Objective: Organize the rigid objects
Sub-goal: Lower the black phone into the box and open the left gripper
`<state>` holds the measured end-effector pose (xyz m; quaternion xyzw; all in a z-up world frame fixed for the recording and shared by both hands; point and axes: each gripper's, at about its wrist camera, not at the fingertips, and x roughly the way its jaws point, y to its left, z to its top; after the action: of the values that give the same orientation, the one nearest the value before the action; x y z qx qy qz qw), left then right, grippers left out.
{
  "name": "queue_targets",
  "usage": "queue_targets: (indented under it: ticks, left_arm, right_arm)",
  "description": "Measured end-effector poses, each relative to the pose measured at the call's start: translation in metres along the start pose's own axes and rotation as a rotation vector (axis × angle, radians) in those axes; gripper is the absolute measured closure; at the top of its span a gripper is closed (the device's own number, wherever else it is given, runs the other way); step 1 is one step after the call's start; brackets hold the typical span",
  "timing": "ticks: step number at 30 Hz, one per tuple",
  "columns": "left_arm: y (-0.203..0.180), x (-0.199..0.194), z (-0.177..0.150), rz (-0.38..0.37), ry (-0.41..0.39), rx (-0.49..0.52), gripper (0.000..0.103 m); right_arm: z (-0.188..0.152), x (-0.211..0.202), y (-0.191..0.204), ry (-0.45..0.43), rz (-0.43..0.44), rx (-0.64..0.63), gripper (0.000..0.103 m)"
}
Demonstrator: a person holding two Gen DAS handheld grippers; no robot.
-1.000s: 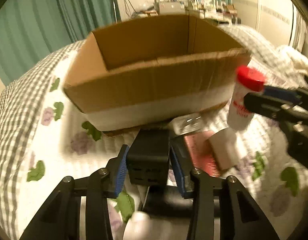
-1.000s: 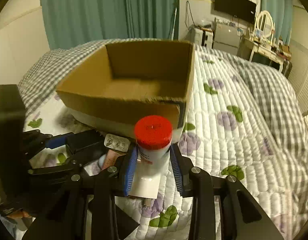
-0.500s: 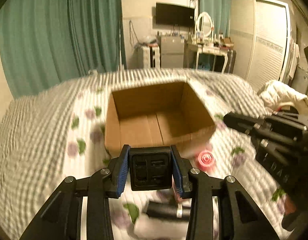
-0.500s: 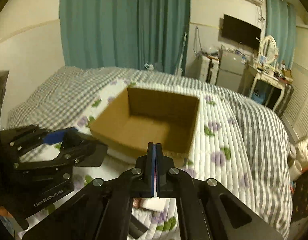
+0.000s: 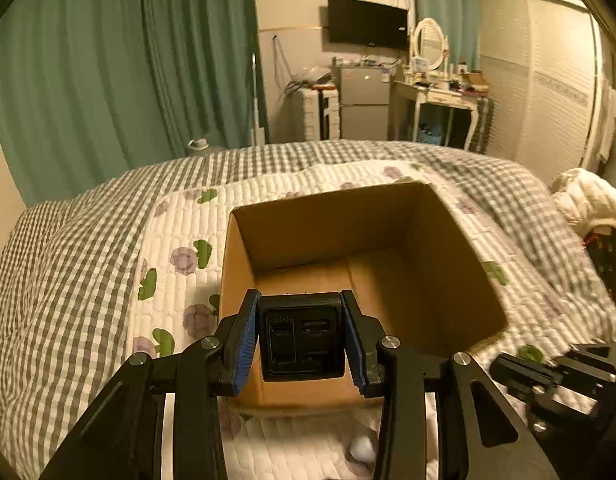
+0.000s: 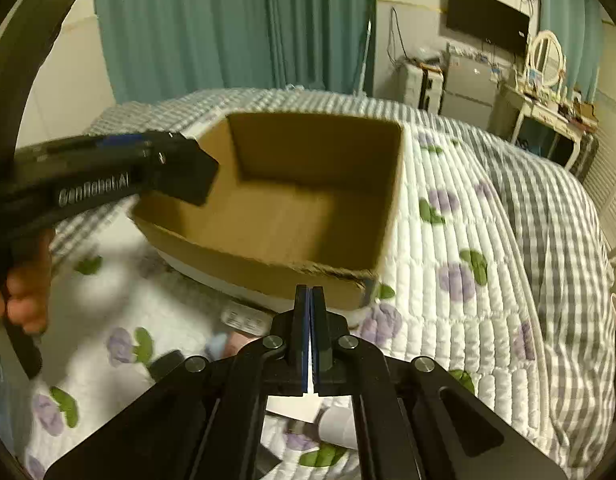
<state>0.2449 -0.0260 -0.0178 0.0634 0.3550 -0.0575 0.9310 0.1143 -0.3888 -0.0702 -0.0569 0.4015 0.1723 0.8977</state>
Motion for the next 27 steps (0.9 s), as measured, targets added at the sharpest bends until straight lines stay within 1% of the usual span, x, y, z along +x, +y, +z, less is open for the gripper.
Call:
queue_targets:
  ticks: [2,5,6,7,8,9,10,11,13,14,15,17,19,20,21,23,24,25,26,27]
  left_arm:
    - [0.002,0.01,-0.001,0.007,0.013,-0.005,0.063]
    - [0.007,0.022,-0.002,-0.002,0.032,-0.04,0.063]
    - [0.008,0.023,-0.002,0.008,0.013,-0.049,0.061]
    - [0.007,0.021,-0.001,0.02,-0.009,-0.045,0.061]
    - [0.007,0.018,0.001,0.032,-0.027,-0.036,0.055]
    - [0.005,0.015,0.003,0.041,-0.037,-0.026,0.046]
    - [0.006,0.012,0.005,0.05,-0.043,-0.022,0.042]
    - [0.006,0.007,0.006,0.054,-0.052,-0.022,0.04]
    - [0.006,-0.003,0.005,0.054,-0.057,-0.023,0.039]
    - [0.005,-0.008,0.005,0.058,-0.054,-0.022,0.037]
    - [0.004,-0.015,0.002,0.064,-0.055,-0.022,0.032]
    - [0.003,-0.026,-0.003,0.073,-0.063,-0.021,0.025]
    - [0.0,-0.04,-0.011,0.075,-0.069,-0.017,0.024]
    - [-0.001,-0.045,-0.014,0.075,-0.067,-0.015,0.023]
    - [-0.002,-0.05,-0.018,0.075,-0.066,-0.015,0.019]
    - [-0.004,-0.064,-0.028,0.067,-0.069,-0.021,0.015]
    - [-0.005,-0.069,-0.031,0.066,-0.073,-0.025,0.013]
    - [-0.005,-0.075,-0.035,0.065,-0.073,-0.031,0.012]
    - [-0.005,-0.079,-0.039,0.065,-0.071,-0.036,0.008]
    - [-0.005,-0.083,-0.043,0.065,-0.073,-0.045,0.006]
  right_arm:
    - [-0.004,0.007,-0.007,0.015,-0.011,0.007,0.103]
    - [-0.009,0.015,-0.017,0.025,-0.012,0.03,0.102]
    - [-0.011,0.017,-0.019,0.028,-0.01,0.037,0.1]
    - [-0.012,0.018,-0.02,0.03,-0.01,0.04,0.093]
    - [-0.013,0.018,-0.021,0.032,-0.012,0.043,0.087]
    - [-0.013,0.018,-0.021,0.03,-0.013,0.045,0.074]
    - [-0.013,0.017,-0.021,0.024,-0.015,0.047,0.066]
    - [-0.013,0.014,-0.022,0.015,-0.017,0.05,0.065]
    - [-0.012,0.007,-0.021,0.003,-0.019,0.053,0.065]
    - [-0.011,0.003,-0.02,-0.001,-0.021,0.053,0.065]
    - [-0.011,-0.001,-0.02,-0.006,-0.024,0.051,0.064]
    - [-0.011,-0.012,-0.018,-0.017,-0.032,0.045,0.061]
    - [-0.012,-0.024,-0.015,-0.033,-0.039,0.038,0.053]
    - [-0.013,-0.031,-0.012,-0.042,-0.04,0.033,0.053]
    - [-0.014,-0.035,-0.011,-0.048,-0.041,0.031,0.052]
    - [-0.017,-0.046,-0.008,-0.059,-0.043,0.025,0.051]
    - [-0.017,-0.051,-0.006,-0.065,-0.046,0.021,0.047]
    - [-0.018,-0.055,-0.004,-0.071,-0.05,0.016,0.04]
    - [-0.02,-0.06,-0.001,-0.079,-0.058,0.011,0.038]
    - [-0.02,-0.063,0.0,-0.086,-0.064,0.007,0.033]
